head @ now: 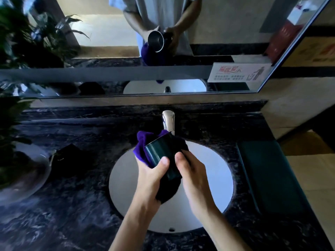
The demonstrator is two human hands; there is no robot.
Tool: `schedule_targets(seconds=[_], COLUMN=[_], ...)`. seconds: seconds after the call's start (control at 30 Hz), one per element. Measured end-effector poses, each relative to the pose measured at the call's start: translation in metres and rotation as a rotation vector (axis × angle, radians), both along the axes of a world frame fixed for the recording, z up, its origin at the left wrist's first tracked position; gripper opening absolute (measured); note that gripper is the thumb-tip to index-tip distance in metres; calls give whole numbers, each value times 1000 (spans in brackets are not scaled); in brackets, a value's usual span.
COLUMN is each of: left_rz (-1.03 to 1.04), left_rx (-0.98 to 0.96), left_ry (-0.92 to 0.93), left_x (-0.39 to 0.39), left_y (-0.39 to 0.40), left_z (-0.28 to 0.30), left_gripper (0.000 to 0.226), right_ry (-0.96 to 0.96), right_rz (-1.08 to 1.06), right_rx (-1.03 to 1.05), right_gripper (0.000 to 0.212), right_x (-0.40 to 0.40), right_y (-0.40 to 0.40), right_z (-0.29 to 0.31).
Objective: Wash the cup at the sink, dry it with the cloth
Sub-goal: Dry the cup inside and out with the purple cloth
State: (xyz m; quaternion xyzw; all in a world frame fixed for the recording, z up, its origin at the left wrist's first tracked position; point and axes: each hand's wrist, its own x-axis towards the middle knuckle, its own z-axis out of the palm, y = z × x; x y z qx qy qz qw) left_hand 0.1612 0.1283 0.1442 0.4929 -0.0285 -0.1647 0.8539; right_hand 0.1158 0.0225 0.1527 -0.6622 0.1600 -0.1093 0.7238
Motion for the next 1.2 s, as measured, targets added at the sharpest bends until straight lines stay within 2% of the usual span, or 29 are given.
schedule_targets(seconds=[0.03, 0.07, 0.13, 0.17, 0.2, 0.27, 0.3, 0.33, 0.4, 0.5, 0.53, 0.6, 0.67, 0.7, 0.8, 0.87, 0.93, 1.03, 1.1, 1.2], left_rz=[-15, -34, -111, -137, -146, -167, -179, -194, -228, -230, -238, -243, -236, -219, -134, -109, -112, -119, -130, -118], left_rx=[-46, -88, -121, -125, -123, -137, -169, -191, -200, -162, -131, -6, 100, 141, 235, 272, 329, 361, 338, 326], left_ry=[3, 8, -53, -58, -15, 182, 289, 388, 495, 482, 408, 229, 129, 92, 4, -50, -107, -205, -184, -155], left_x=[1, 2, 3, 3, 2, 3, 3, 1, 0, 2, 4, 8, 11, 12, 14, 13, 9, 5, 3, -1], left_y=[0, -1, -1, -2, -2, -3, -3, -3, -2, -7, -8, -8, -10, -12, -16, -16, -16, -20, -20, -19], left_z=[2, 3, 1, 1, 0, 1, -1, -3, -6, -4, -3, -1, 2, 3, 3, 5, 6, 11, 15, 14], left_gripper=[108, 98, 52, 38, 40, 80, 99, 109, 107, 92, 87, 70, 64, 63, 61, 70, 83, 90, 93, 69], right_ry=[-7, -15, -14, -1, 28, 146, 236, 308, 297, 152, 110, 116, 148, 132, 76, 95, 15, -95, -90, -74], right_rz=[33, 55, 41, -35, -151, -302, -265, -162, 105, 320, 325, 202, 66, 54, 83, 33, 89, 165, 156, 166], right_rx=[-60, -112, -152, -146, -126, 13, 82, 140, 285, 509, 573, 726, 797, 753, 450, 428, 438, 267, 158, 11], right_gripper=[36, 37, 47, 46, 40, 25, 22, 22, 22, 47, 54, 60, 47, 40, 38, 31, 28, 41, 39, 36], right_x=[0, -1, -1, -1, 0, 5, 8, 9, 8, 3, 1, -3, -6, -6, -3, 0, -3, -8, -9, -12], right_y=[-3, -6, -18, -25, -33, -48, -53, -55, -53, -50, -51, -50, -48, -47, -43, -45, -44, -39, -37, -33], right_z=[2, 3, -1, -7, -14, -28, -34, -38, -40, -32, -31, -29, -25, -20, -7, -3, 0, 3, 3, 1])
